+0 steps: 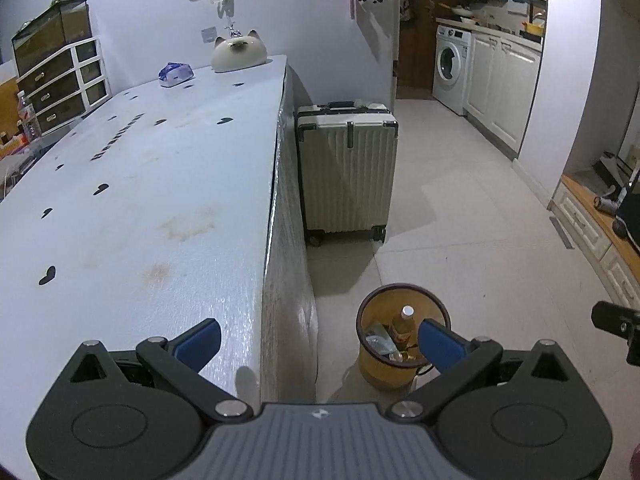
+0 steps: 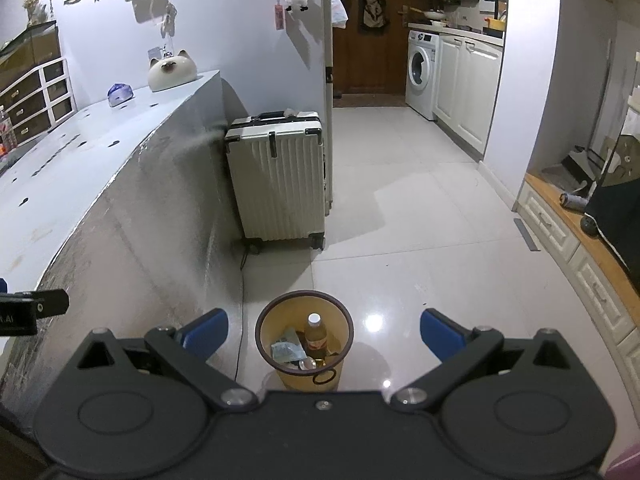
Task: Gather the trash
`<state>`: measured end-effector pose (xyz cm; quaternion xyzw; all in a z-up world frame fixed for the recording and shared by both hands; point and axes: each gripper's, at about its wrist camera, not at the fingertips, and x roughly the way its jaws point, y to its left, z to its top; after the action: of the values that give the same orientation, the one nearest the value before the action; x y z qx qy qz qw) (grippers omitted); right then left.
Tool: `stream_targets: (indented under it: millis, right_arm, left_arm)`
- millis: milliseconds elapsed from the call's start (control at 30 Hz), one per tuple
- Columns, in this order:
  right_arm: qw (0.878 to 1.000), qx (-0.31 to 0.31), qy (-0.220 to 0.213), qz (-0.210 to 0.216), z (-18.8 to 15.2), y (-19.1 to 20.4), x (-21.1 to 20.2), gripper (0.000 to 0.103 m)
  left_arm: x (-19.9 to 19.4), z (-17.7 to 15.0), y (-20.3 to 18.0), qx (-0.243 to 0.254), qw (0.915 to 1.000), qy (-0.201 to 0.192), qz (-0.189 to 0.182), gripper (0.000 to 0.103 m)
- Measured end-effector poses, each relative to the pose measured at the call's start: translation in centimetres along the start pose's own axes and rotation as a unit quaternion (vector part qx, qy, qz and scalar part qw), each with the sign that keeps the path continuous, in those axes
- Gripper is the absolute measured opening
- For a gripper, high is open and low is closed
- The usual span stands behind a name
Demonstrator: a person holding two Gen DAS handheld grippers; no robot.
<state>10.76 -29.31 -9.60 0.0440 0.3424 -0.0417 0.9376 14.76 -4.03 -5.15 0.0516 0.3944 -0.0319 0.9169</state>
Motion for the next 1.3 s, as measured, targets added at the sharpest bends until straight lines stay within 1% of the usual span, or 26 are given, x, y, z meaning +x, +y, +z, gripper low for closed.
stream_targets:
  millis: [467,1300]
  right_arm:
    - [1.0,-0.007,0.009,-0.003,-0.4,1.0,-0.3,0.103]
    - [1.0,-0.004,0.01,-0.008,-0.3,1.1,-0.1,0.103]
  left_arm:
    - [-0.4,-0.7,-0.1,0.001,0.9999,0.01,-0.005,0.103]
    - [-0.2,-0.5,0.4,-0.004,0.9999,0.01,-0.007,0.103]
